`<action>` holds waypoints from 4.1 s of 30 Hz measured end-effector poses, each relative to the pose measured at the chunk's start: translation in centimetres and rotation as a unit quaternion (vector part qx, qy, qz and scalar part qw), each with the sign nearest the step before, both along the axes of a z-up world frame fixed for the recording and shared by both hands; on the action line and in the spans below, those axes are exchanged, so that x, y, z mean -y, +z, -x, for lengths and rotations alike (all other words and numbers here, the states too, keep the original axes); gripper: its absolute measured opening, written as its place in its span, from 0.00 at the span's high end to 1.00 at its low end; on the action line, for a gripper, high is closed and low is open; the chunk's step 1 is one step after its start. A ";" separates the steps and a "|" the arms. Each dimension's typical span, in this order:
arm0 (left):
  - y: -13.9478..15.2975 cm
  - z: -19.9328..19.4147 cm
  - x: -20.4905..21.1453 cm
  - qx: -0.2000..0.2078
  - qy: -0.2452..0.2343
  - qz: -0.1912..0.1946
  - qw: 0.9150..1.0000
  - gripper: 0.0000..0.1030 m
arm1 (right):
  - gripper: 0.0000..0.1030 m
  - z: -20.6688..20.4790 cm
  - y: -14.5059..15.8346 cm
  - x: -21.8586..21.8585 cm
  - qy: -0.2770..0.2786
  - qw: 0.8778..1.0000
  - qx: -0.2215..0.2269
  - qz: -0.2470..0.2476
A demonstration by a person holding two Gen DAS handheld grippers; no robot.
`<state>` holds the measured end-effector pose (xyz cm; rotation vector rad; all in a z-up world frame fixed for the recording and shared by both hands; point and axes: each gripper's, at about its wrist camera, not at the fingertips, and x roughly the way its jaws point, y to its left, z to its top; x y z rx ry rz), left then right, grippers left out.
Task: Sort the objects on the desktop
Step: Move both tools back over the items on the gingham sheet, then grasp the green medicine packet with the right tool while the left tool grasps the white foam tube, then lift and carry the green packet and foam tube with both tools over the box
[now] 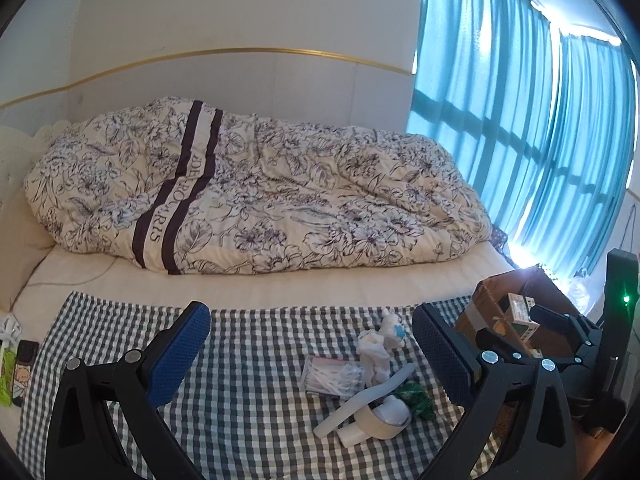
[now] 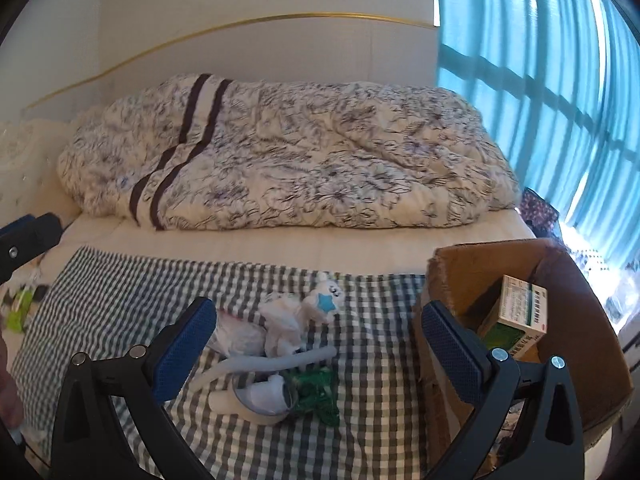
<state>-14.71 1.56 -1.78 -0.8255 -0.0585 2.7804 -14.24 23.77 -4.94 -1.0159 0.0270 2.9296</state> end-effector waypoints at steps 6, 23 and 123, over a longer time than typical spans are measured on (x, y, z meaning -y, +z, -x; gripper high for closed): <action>-1.0 0.0 1.1 0.011 0.023 0.001 1.000 0.00 | 0.00 0.7 -1.3 0.7 0.027 1.000 0.011 0.000; -7.4 1.8 -0.2 0.067 0.035 0.036 0.996 0.00 | 0.00 2.7 -8.0 2.3 0.107 0.986 0.110 -0.064; -4.0 -3.1 -0.4 -0.033 -0.032 -0.015 0.999 0.90 | 0.71 -0.6 -3.1 -0.5 0.055 0.993 0.099 0.021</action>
